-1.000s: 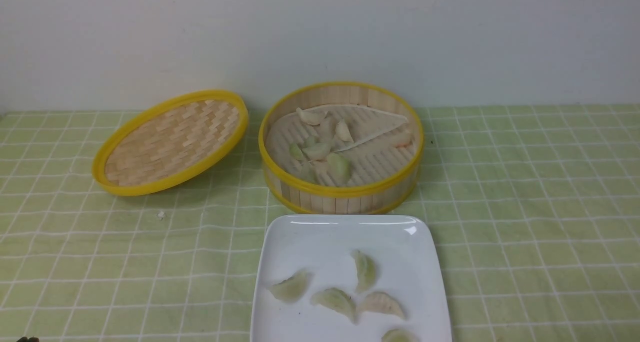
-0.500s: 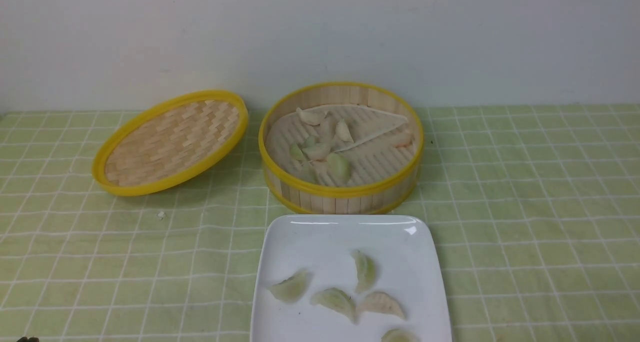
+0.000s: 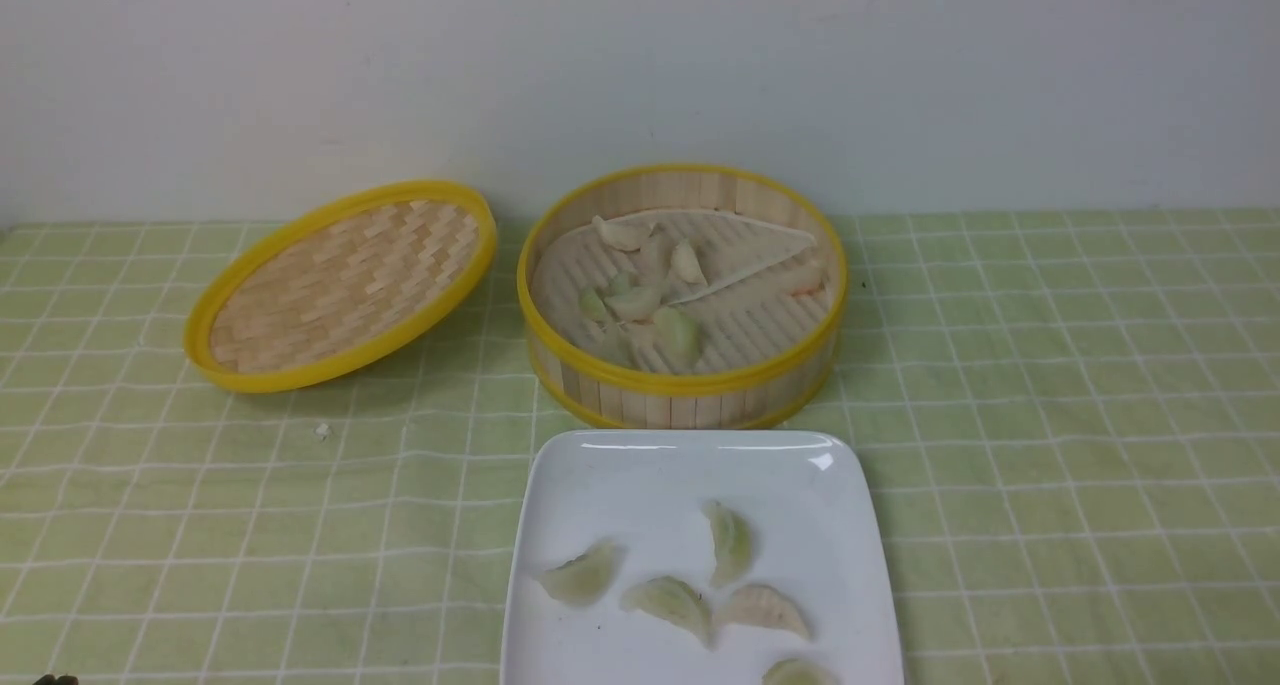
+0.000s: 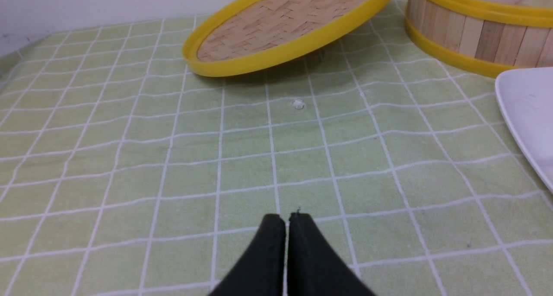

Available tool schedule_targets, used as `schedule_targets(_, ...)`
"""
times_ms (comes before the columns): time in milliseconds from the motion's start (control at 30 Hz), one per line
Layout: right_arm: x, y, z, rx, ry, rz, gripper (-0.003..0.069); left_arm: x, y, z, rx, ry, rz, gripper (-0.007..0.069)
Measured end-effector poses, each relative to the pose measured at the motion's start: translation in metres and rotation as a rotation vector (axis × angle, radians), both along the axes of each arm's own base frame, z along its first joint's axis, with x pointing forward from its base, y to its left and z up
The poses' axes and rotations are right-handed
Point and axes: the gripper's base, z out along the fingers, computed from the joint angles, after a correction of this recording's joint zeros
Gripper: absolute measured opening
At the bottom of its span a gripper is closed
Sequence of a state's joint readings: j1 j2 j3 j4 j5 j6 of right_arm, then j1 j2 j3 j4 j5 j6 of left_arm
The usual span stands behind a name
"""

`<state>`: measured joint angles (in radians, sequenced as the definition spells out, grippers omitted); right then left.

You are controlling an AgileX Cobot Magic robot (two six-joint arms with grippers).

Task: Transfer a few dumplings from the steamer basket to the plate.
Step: Use the right arm to put the dumpling into the plate

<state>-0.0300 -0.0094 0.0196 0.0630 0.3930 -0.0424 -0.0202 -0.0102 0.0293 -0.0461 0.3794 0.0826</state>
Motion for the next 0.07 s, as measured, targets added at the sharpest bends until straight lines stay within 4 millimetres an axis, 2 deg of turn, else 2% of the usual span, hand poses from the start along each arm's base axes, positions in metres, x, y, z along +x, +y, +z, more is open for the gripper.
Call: schedule_targets(67, 0.0000, 0.0000, 0.0000, 0.000, 0.000, 0.000, -0.0013, 0.0000, 0.0000, 0.0000, 0.000, 0.000, 0.000, -0.0006)
